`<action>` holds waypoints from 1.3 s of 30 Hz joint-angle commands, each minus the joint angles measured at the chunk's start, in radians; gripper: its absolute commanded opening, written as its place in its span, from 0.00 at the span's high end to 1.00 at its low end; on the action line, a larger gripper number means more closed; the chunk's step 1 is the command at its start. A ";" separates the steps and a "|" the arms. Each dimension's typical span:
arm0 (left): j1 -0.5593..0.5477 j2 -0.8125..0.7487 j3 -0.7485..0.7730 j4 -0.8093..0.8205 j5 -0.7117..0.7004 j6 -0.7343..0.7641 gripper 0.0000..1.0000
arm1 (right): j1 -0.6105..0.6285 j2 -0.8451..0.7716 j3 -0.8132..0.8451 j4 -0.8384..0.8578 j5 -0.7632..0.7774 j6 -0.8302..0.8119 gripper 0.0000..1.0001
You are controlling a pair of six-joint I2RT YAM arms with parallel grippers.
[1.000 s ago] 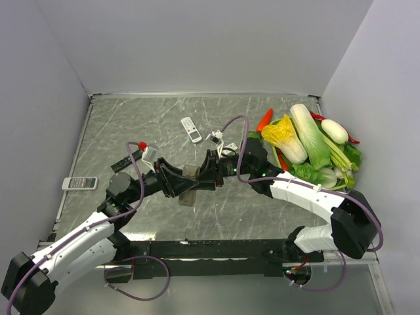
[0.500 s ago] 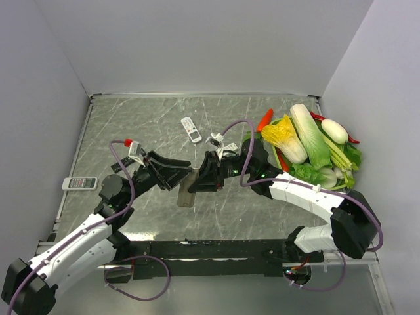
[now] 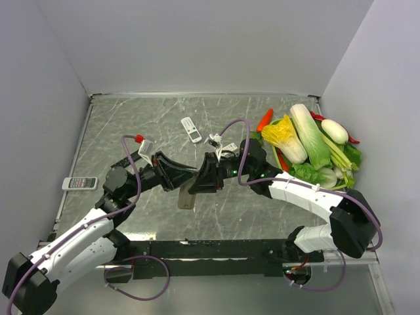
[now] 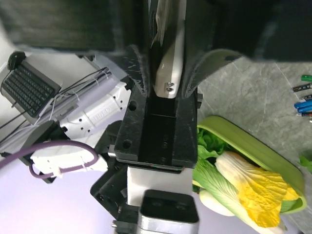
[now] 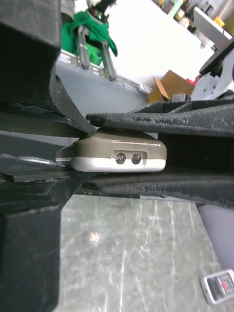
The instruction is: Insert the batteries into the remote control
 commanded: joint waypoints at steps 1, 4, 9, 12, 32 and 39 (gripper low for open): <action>0.001 -0.023 0.028 -0.057 -0.009 0.059 0.95 | 0.002 0.007 0.045 0.039 0.048 -0.020 1.00; 0.001 -0.060 0.009 -0.081 -0.124 0.038 0.99 | 0.002 0.010 0.025 0.097 0.058 0.007 0.85; 0.002 -0.154 -0.096 -0.007 -0.370 -0.092 0.99 | 0.003 0.013 -0.035 0.207 0.065 0.073 0.49; 0.002 -0.190 -0.161 0.062 -0.466 -0.174 0.99 | 0.004 0.027 -0.062 0.272 0.060 0.116 0.43; 0.002 -0.258 -0.322 0.314 -0.615 -0.289 0.99 | 0.083 0.182 -0.059 0.430 0.039 0.219 0.56; 0.004 -0.279 -0.319 0.227 -0.552 -0.217 0.70 | 0.069 0.148 -0.024 0.292 0.025 0.184 1.00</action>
